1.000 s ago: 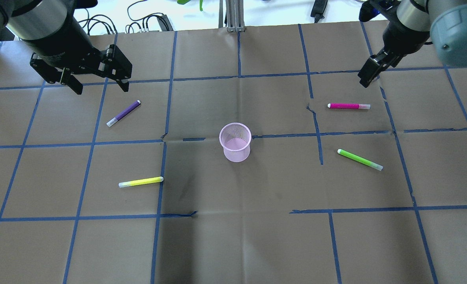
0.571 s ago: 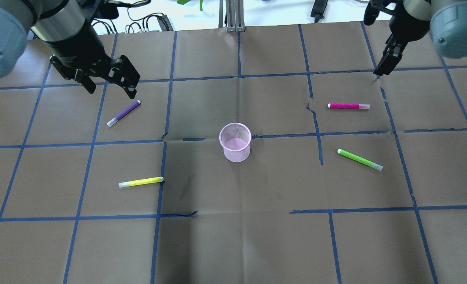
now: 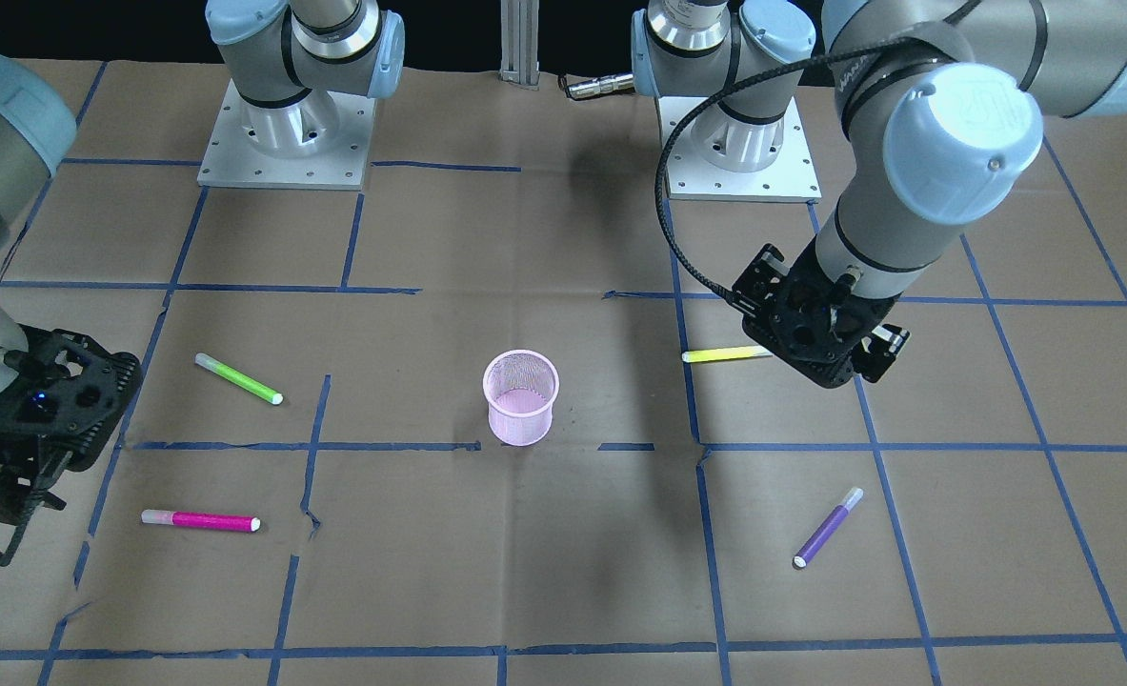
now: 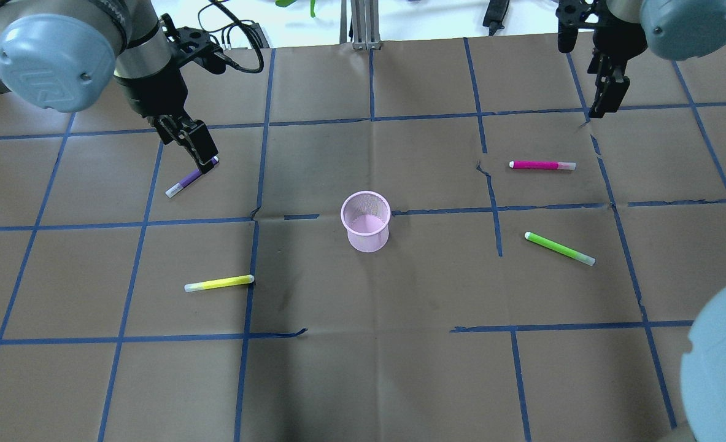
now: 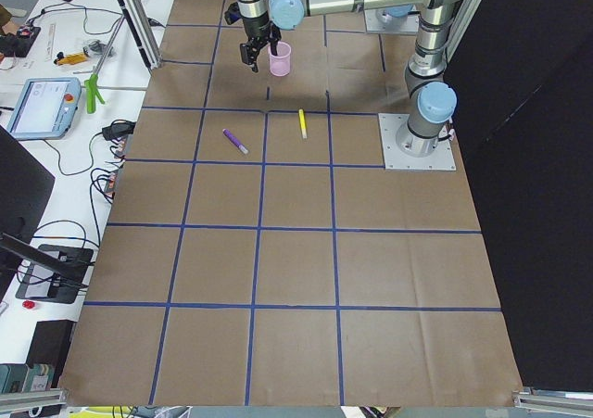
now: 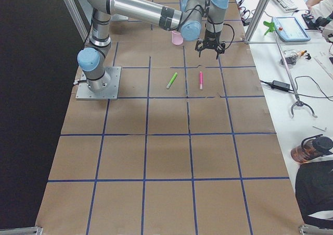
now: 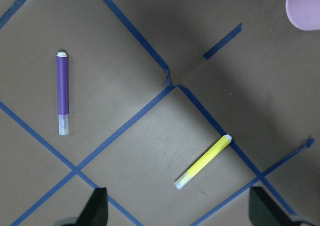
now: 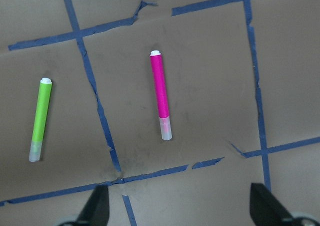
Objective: Insert purple and pink pens into pink cup
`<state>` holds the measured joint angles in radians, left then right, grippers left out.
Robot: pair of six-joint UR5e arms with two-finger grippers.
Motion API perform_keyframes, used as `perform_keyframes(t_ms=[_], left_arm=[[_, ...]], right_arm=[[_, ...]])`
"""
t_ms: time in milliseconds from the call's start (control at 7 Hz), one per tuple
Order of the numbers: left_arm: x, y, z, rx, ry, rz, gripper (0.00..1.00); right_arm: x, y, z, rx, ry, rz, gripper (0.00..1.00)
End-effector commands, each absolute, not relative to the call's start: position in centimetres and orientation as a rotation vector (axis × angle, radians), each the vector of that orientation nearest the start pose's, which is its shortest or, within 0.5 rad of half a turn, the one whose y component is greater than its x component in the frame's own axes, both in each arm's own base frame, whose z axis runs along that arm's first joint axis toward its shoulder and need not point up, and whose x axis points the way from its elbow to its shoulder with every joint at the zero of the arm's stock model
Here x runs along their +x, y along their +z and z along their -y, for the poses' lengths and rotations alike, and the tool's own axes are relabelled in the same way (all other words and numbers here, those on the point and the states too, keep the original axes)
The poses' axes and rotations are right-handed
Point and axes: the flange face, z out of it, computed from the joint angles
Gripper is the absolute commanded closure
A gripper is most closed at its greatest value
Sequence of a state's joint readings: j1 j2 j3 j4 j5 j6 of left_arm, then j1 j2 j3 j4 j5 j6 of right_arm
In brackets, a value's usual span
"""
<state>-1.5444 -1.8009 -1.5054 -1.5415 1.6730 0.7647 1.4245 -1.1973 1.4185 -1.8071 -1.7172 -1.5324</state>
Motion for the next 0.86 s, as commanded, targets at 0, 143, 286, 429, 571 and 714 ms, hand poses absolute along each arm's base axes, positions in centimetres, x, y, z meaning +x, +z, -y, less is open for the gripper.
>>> perform_keyframes(t_ms=[0,143,286,429,571,714], left_arm=[[-10.0,35.6,60.8,1.263,0.284,-2.766,0.02],[-9.8,32.8,63.4,1.288,0.271,-2.75,0.02],[-9.6,31.0,66.4,1.326,0.306,-2.725,0.02],[-9.4,29.4,69.6,1.318,0.364,-2.729,0.02],[-9.2,26.5,72.2,1.329,0.412,-2.721,0.02],[-8.8,23.8,74.3,1.318,0.456,-2.676,0.02]], right_arm=[[4.7,33.6,65.6,-2.172,0.417,-2.459,0.0],[4.5,31.5,66.0,-2.171,0.488,-2.442,0.0],[4.1,28.8,66.7,-2.19,0.632,-2.421,0.0],[5.5,26.3,67.2,-2.223,0.717,-2.408,0.0],[6.9,24.2,67.5,-2.184,0.751,-2.447,0.0],[7.9,22.5,68.1,-2.209,0.793,-2.45,0.0]])
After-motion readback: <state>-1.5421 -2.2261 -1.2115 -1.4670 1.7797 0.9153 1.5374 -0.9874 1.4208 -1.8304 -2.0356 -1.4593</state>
